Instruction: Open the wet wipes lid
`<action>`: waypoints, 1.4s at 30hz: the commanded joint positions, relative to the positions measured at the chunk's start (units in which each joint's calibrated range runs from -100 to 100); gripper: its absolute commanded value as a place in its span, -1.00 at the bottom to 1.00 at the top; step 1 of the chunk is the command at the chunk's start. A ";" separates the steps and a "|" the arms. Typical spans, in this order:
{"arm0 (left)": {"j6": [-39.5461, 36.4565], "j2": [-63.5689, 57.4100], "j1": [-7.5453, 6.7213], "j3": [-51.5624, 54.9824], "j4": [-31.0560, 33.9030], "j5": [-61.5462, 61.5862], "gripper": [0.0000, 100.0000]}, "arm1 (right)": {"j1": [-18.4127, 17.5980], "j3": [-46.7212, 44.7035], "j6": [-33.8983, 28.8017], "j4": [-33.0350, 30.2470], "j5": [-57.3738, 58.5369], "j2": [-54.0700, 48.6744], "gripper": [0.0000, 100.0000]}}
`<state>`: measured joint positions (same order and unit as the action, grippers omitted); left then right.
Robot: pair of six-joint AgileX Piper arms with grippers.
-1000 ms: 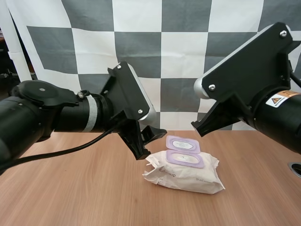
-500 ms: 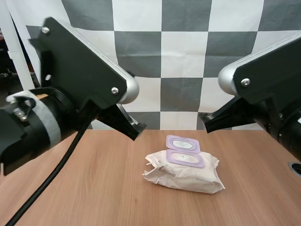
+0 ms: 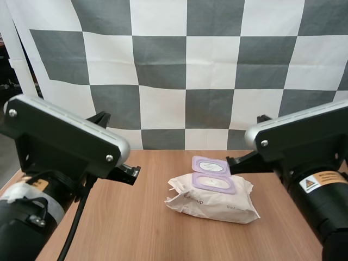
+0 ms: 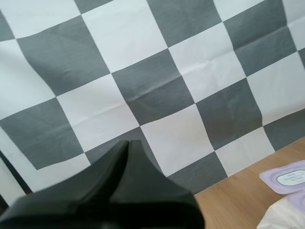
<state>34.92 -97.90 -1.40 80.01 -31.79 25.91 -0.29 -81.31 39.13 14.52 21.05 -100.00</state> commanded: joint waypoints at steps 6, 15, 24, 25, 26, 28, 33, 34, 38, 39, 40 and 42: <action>-0.58 -2.10 0.07 16.08 -5.82 -20.21 -1.00 | 0.01 -10.41 -0.07 1.05 -2.15 0.00 -1.00; -2.44 -2.10 0.65 19.99 -8.20 -12.80 -1.00 | 0.30 -18.69 -1.18 2.39 -2.84 0.00 -1.00; -31.59 -2.10 2.35 19.99 15.21 0.10 -1.00 | 0.51 -18.69 -7.83 -1.52 3.02 0.00 -1.00; -33.17 -2.10 2.35 19.99 18.03 3.44 -1.00 | 0.58 -18.69 -8.45 -2.18 4.09 0.00 -1.00; -33.76 -2.10 2.35 19.99 18.95 4.18 -1.00 | 0.58 -18.69 -8.81 -2.33 4.55 0.00 -1.00; -34.95 -2.10 2.35 19.99 19.87 3.70 -1.00 | 0.67 -18.69 -9.09 -2.45 5.81 0.00 -1.00; -38.42 -2.10 2.35 19.99 20.11 4.64 -1.00 | 1.25 -18.69 -11.17 -2.65 10.74 0.00 -1.00; -39.01 -2.10 2.35 19.99 20.22 4.81 -1.00 | 1.25 -18.69 -11.17 -2.80 10.74 0.00 -1.00; -40.06 -2.10 2.28 19.99 20.44 5.20 -1.00 | 1.25 -18.69 -11.17 -2.90 11.33 0.00 -1.00; -40.06 -2.10 2.20 19.99 20.44 5.34 -1.00 | 1.25 -18.69 -11.17 -2.90 11.33 0.00 -1.00; -40.06 -2.10 2.20 19.99 20.44 5.34 -1.00 | 1.25 -18.69 -11.17 -2.90 11.33 0.00 -1.00; -40.06 -2.10 2.20 19.99 20.44 5.34 -1.00 | 1.15 -18.69 -11.17 -2.90 11.33 0.00 -1.00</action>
<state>-1.67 -100.00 0.81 100.00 -11.34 31.29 0.91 -100.00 27.93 11.59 32.43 -100.00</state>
